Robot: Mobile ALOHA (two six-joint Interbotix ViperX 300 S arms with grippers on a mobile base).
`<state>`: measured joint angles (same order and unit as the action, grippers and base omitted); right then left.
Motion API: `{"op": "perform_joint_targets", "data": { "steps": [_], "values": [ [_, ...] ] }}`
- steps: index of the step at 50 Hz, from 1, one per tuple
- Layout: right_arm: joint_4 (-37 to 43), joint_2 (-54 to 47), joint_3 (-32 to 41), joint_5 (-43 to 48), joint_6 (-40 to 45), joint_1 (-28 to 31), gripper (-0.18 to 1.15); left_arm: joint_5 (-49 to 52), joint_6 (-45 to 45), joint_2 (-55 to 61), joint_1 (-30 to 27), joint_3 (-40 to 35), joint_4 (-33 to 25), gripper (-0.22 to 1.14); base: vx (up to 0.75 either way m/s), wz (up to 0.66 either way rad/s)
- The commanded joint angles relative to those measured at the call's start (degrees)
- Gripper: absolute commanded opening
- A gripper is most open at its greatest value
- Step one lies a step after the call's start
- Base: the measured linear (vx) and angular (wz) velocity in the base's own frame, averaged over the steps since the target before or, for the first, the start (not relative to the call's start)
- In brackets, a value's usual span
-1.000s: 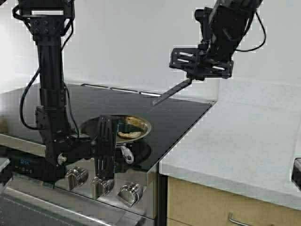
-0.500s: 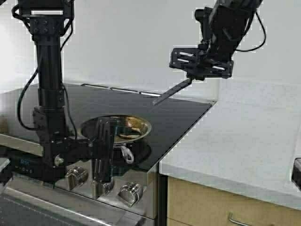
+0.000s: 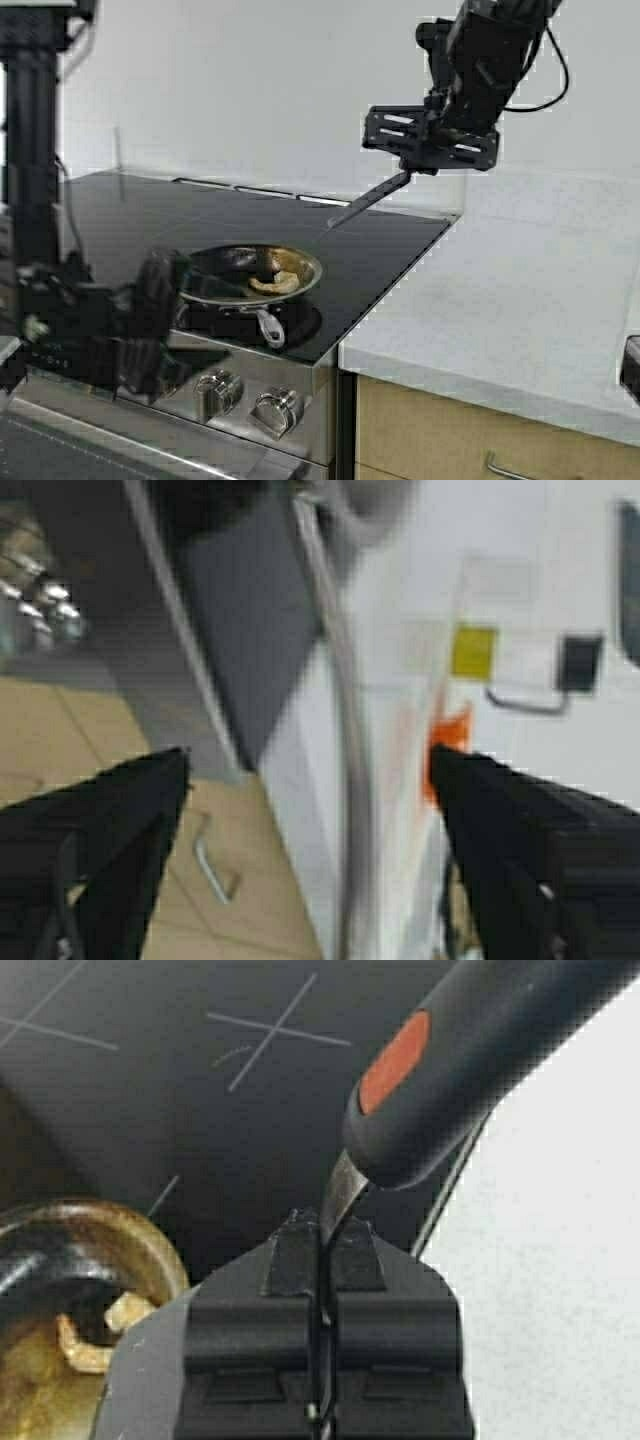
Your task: Add oil to the pan and cook the shrimp and serve it
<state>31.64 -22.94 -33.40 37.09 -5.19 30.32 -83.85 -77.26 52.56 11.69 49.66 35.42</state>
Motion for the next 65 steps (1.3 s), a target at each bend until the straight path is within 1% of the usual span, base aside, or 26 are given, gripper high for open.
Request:
{"op": "perform_joint_targets", "data": {
  "steps": [1, 5, 8, 11, 15, 17, 18, 19, 21, 25, 27, 33, 37, 41, 46, 47, 50, 53, 56, 65],
  "values": [
    [-0.1, 4.7, -0.5, 0.4, 0.0, 0.1, 0.09, -0.6, 3.6, -7.2, -5.1, 5.2, 2.3, 0.97, 0.0, 0.0],
    [0.1, 6.6, -1.4, -1.1, -0.1, 0.1, 0.09, -0.6, 6.4, -11.5, -8.3, 9.0, 2.3, 0.88, 0.0, 0.0],
    [0.3, 8.4, -1.8, -3.6, -0.1, -0.4, 0.09, 0.1, 8.1, -15.8, -10.9, 12.0, 2.3, 0.71, 0.0, 0.0],
    [0.4, 10.3, -1.8, -7.6, -0.2, -1.1, 0.09, 1.3, 8.8, -19.5, -11.9, 13.6, 2.3, 0.5, 0.0, 0.0],
    [0.7, 13.0, -1.8, -13.3, -0.2, -3.2, 0.09, 3.5, 9.1, -24.6, -11.9, 14.8, 2.3, 0.11, 0.0, 0.0],
    [0.8, 14.7, -1.8, -16.5, -0.3, -4.7, 0.09, 4.4, 9.1, -27.2, -11.9, 15.2, 2.4, -0.03, 0.0, 0.0],
    [0.8, 15.5, -1.8, -18.3, -0.3, -5.7, 0.09, 4.9, 9.1, -28.5, -11.9, 15.4, 2.4, -0.09, 0.0, 0.0],
    [0.8, 16.3, -1.8, -20.0, -0.4, -6.6, 0.09, 5.4, 9.1, -29.8, -11.9, 15.5, 2.4, -0.1, 0.0, 0.0],
    [0.7, 18.1, -1.9, -23.6, -0.6, -8.9, 0.09, 6.8, 9.1, -32.4, -11.9, 15.7, 2.3, -0.08, 0.0, 0.0],
    [0.1, 21.9, -1.9, -30.8, -1.1, -13.8, 0.09, 11.3, 9.2, -38.1, -11.9, 16.1, 2.3, 0.05, 0.0, 0.0],
    [-0.4, 23.6, -1.8, -34.1, -1.6, -16.6, 0.09, 14.7, 9.2, -41.1, -11.9, 16.2, 2.4, 0.09, 0.0, 0.0],
    [-2.8, 27.9, -1.5, -42.6, -3.1, -26.1, 0.09, 28.3, 9.7, -49.7, -11.9, 15.7, 2.4, 0.08, 0.0, 0.0],
    [-5.2, 29.7, -0.5, -48.9, -3.7, -34.4, 0.09, 37.7, 9.9, -55.1, -11.9, 15.5, 2.4, 0.07, 0.0, 0.0],
    [-7.8, 29.5, 1.1, -55.2, -3.8, -41.8, 0.09, 45.6, 10.0, -60.2, -11.9, 15.3, 2.3, 0.07, 0.0, 0.0],
    [-11.3, 27.5, 3.5, -63.3, -3.8, -49.0, 0.09, 53.9, 12.0, -66.0, -11.9, 13.4, 2.6, 0.07, 0.0, 0.0],
    [-12.1, 27.0, 4.0, -64.6, -3.8, -49.9, 0.09, 54.5, 12.5, -66.4, -11.9, 13.3, 2.7, 0.07, 0.0, 0.0],
    [-14.3, 24.8, 4.9, -67.5, -3.8, -52.7, 0.09, 56.8, 17.8, -68.3, -11.9, 12.0, 4.0, 0.07, 0.0, 0.0],
    [-16.7, 22.7, 5.4, -68.8, -3.8, -54.8, 0.09, 57.1, 23.3, -68.9, -11.8, 11.3, 4.4, 0.07, 0.0, 0.0],
    [-19.1, 20.7, 5.4, -69.1, -3.7, -56.3, 0.09, 57.6, 26.4, -68.9, -10.5, 11.3, 3.8, 0.07, 0.0, 0.0],
    [-22.5, 14.4, 5.2, -69.2, -3.3, -59.7, 0.09, 62.1, 26.8, -69.3, -4.9, 10.9, 1.9, 0.07, 0.0, 0.0]
  ]
}}
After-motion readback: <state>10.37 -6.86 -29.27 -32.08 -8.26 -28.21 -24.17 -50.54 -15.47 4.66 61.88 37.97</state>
